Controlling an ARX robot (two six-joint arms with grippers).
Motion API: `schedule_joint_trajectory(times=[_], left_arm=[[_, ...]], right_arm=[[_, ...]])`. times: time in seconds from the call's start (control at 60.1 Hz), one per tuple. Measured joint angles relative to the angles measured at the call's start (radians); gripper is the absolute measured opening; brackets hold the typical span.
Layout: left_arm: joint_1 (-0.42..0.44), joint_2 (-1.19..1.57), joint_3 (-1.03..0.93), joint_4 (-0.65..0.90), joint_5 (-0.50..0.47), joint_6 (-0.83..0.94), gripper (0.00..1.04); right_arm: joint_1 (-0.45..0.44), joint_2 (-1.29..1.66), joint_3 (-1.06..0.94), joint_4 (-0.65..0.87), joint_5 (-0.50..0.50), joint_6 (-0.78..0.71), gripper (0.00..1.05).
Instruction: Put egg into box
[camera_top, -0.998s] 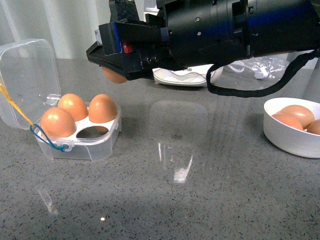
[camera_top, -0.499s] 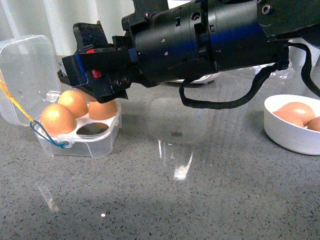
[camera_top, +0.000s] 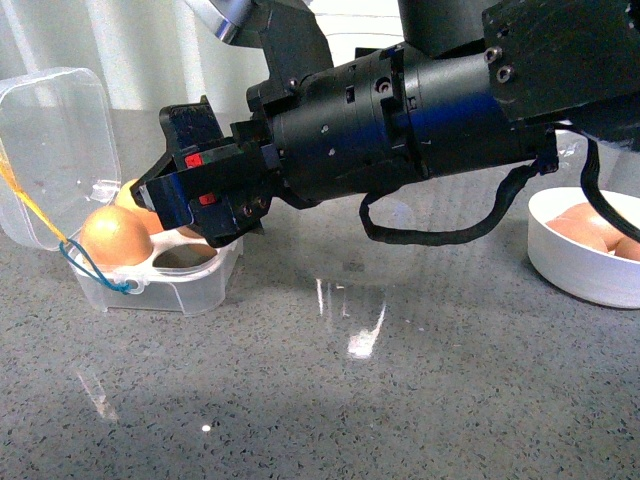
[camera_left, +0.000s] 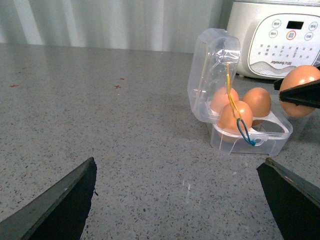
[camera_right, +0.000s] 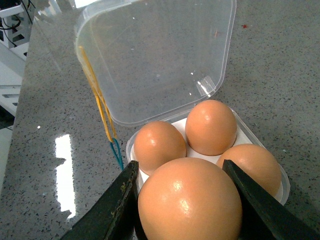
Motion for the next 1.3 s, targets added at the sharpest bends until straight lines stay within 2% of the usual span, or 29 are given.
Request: schedule_joint_trajectory(times=[0.482, 0.516, 0.615, 0.865, 1.148, 1.297], left_arm=[[0.000, 0.000, 0.000, 0.000, 0.000, 0.000, 0.98], [0.000, 0.000, 0.000, 0.000, 0.000, 0.000, 0.98], [0.000, 0.000, 0.000, 0.000, 0.000, 0.000, 0.98], [0.000, 0.000, 0.000, 0.000, 0.000, 0.000, 0.98], [0.000, 0.000, 0.000, 0.000, 0.000, 0.000, 0.98], [0.000, 0.000, 0.000, 0.000, 0.000, 0.000, 0.98]], right_arm=[[0.006, 0.041, 0.043, -0.011, 0.018, -0.011, 0.43], [0.006, 0.041, 0.043, -0.011, 0.018, -0.013, 0.46], [0.007, 0.041, 0.043, -0.011, 0.018, -0.013, 0.64], [0.006, 0.039, 0.043, -0.014, 0.019, -0.013, 0.99], [-0.018, -0.009, 0.033, 0.008, 0.028, -0.003, 0.98], [-0.080, -0.116, -0.031, 0.070, 0.072, 0.037, 0.98]])
